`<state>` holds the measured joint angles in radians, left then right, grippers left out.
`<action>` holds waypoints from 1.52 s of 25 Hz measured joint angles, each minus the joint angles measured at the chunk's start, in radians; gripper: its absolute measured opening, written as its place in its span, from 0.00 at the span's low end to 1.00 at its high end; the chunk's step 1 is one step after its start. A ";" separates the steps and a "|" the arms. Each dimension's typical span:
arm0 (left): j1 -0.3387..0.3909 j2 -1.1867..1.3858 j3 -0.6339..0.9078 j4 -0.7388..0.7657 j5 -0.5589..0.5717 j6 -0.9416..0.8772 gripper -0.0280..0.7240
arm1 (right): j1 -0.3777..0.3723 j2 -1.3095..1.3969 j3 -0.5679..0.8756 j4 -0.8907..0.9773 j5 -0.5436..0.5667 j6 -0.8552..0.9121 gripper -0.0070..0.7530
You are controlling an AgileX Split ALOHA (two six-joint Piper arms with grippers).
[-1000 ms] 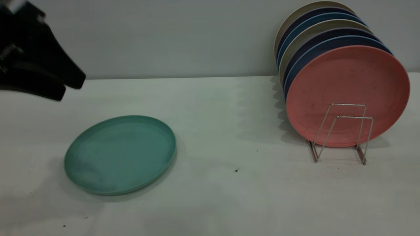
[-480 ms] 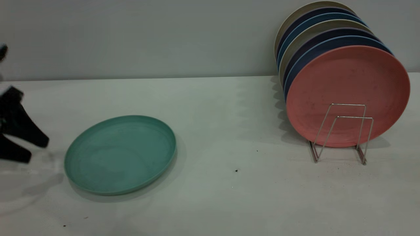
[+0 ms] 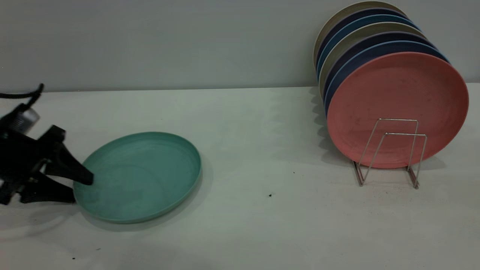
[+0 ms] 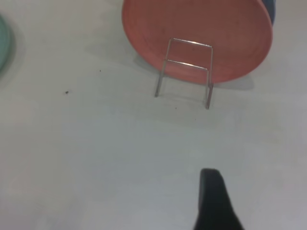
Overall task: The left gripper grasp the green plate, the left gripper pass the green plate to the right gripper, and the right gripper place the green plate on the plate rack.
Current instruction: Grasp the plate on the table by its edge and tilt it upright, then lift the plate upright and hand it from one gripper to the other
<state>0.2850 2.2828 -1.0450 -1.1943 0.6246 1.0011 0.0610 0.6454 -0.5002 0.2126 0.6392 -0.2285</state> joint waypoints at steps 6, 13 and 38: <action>-0.013 0.027 0.000 -0.006 -0.030 0.008 0.57 | 0.000 0.000 0.000 0.000 0.000 0.000 0.64; -0.013 0.029 0.000 -0.015 -0.087 0.082 0.10 | 0.000 0.000 0.000 0.042 0.000 0.000 0.64; -0.313 -0.224 -0.052 -0.009 -0.108 0.124 0.06 | 0.000 0.843 -0.014 1.530 -0.140 -1.355 0.64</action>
<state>-0.0280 2.0585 -1.0972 -1.2032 0.5169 1.1249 0.0610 1.4883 -0.5144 1.7428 0.4992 -1.5838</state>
